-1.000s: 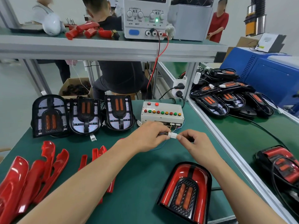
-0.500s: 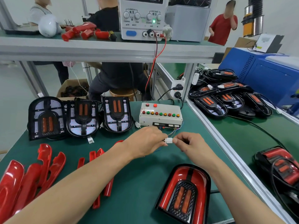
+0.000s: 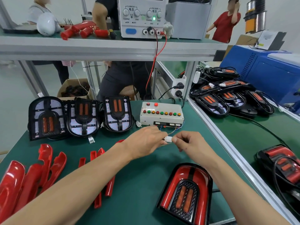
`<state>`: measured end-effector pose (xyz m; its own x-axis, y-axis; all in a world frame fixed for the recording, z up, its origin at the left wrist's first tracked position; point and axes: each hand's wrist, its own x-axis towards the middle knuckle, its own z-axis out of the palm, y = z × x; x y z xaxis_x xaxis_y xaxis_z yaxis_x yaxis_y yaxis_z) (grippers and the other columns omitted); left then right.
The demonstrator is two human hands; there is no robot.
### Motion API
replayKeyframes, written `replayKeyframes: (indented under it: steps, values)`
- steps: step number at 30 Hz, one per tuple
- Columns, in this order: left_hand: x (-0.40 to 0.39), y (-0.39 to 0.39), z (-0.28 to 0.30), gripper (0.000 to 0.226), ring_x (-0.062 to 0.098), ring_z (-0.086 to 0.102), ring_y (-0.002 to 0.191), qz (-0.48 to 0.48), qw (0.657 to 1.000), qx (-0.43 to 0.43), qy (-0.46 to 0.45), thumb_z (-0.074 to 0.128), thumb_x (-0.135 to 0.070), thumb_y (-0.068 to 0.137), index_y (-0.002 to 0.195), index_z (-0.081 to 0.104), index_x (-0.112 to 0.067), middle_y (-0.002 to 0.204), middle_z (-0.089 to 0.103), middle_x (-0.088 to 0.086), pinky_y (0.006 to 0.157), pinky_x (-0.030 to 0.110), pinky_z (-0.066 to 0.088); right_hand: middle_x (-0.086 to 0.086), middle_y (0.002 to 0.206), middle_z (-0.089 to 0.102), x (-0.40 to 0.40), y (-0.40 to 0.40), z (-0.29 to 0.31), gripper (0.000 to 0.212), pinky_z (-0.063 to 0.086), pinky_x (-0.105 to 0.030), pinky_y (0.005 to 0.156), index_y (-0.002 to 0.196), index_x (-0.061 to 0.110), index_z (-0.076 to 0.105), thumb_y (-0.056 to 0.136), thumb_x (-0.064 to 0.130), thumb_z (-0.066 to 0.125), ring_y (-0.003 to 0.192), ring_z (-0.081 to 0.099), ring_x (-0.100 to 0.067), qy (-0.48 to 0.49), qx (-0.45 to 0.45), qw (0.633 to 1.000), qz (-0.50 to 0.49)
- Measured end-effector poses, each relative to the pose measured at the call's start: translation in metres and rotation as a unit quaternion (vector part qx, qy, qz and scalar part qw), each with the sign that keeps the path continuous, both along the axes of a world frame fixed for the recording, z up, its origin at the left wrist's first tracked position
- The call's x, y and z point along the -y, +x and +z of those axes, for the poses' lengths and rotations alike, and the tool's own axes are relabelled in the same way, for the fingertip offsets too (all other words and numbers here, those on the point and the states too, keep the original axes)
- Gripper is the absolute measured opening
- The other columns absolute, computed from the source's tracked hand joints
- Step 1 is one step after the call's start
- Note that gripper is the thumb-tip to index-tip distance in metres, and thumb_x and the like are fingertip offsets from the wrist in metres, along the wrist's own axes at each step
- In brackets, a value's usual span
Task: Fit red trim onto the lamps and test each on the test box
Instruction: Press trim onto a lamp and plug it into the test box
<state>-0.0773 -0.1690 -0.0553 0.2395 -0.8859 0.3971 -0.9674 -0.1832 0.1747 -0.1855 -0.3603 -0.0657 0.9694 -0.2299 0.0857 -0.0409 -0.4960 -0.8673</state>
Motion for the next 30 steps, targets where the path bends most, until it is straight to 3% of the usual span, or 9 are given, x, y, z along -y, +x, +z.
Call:
replayKeyframes:
  steps: [5,10,12,14,17,21,24,27,30]
  values:
    - [0.0,0.0,-0.003,0.02,0.032,0.053,0.078,0.014,1.0,-0.008,0.002,0.056,-0.016,0.104,0.103,0.065,0.003,0.08,0.059,0.016,0.07,0.046,0.045,0.008,0.056,0.057,0.001,-0.001,0.002,0.031,0.031,-0.012,0.047,0.067,0.027,0.065,0.097,0.028,0.069,0.048,0.036,-0.003,0.006,0.005,1.0,-0.004]
    - [-0.001,0.003,-0.005,0.019,0.03,0.054,0.088,0.004,0.998,-0.012,0.069,0.054,-0.021,0.105,0.108,0.064,-0.004,0.089,0.063,0.012,0.078,0.042,0.044,0.005,0.066,0.067,-0.001,-0.012,-0.005,0.024,0.035,-0.019,0.053,0.076,0.025,0.072,0.096,0.038,0.068,0.051,0.043,-0.002,-0.043,-0.027,0.999,0.007]
    - [-0.002,0.001,-0.007,0.022,0.029,0.056,0.094,0.003,0.995,0.0,0.104,0.053,-0.027,0.106,0.111,0.064,-0.009,0.094,0.066,0.008,0.084,0.04,0.044,0.02,0.081,0.072,0.003,-0.022,-0.005,0.016,0.044,-0.016,0.067,0.084,0.037,0.076,0.097,0.041,0.067,0.07,0.06,0.002,-0.076,-0.026,0.997,0.002]
    - [-0.003,-0.001,-0.01,0.024,0.028,0.058,0.098,0.011,0.993,0.02,0.118,0.052,-0.033,0.106,0.112,0.064,-0.014,0.098,0.068,0.004,0.089,0.04,0.045,0.028,0.095,0.07,0.008,-0.034,-0.003,0.011,0.042,-0.008,0.084,0.09,0.046,0.074,0.097,0.04,0.067,0.098,0.062,0.009,-0.106,-0.005,0.994,-0.025]
    - [-0.006,-0.002,-0.014,0.036,0.023,0.059,0.108,0.036,0.983,0.059,0.168,0.049,-0.047,0.104,0.123,0.061,-0.02,0.109,0.07,-0.001,0.095,0.039,0.044,0.034,0.105,0.067,0.015,-0.056,-0.003,0.017,0.04,-0.007,0.087,0.094,0.052,0.07,0.095,0.035,0.067,0.108,0.057,0.014,-0.119,0.033,0.988,-0.09]
    - [-0.013,-0.006,-0.018,0.044,0.02,0.057,0.107,0.054,0.978,0.029,0.201,0.042,-0.062,0.1,0.112,0.065,-0.027,0.102,0.068,-0.005,0.091,0.039,0.045,0.031,0.104,0.063,0.013,-0.097,-0.014,0.02,0.044,-0.014,0.077,0.096,0.048,0.069,0.094,0.029,0.067,0.098,0.061,0.006,-0.101,0.073,0.97,-0.211]
    - [-0.016,-0.011,-0.021,0.046,0.019,0.055,0.1,0.084,0.973,-0.056,0.207,0.038,-0.066,0.1,0.093,0.061,-0.027,0.089,0.06,-0.008,0.082,0.039,0.047,0.02,0.08,0.069,0.003,-0.128,-0.024,0.015,0.047,-0.029,0.073,0.082,0.043,0.067,0.094,0.05,0.061,0.08,0.066,-0.003,-0.073,0.044,0.946,-0.312]
    - [-0.015,-0.013,-0.023,0.049,0.022,0.059,0.097,0.1,0.96,-0.108,0.239,0.038,-0.066,0.1,0.093,0.062,-0.024,0.093,0.066,-0.006,0.081,0.04,0.05,0.013,0.065,0.071,-0.012,-0.144,-0.033,0.037,0.053,-0.034,0.07,0.079,0.038,0.068,0.085,0.07,0.05,0.065,0.068,-0.006,-0.068,-0.061,0.957,-0.277]
    - [-0.012,-0.019,-0.021,0.056,0.026,0.06,0.089,0.099,0.961,-0.073,0.249,0.036,-0.066,0.101,0.088,0.063,-0.018,0.089,0.065,0.001,0.078,0.04,0.049,0.013,0.061,0.071,-0.022,-0.146,-0.036,0.036,0.049,-0.028,0.063,0.092,0.032,0.07,0.089,0.065,0.056,0.056,0.066,-0.002,-0.054,-0.114,0.962,-0.241]
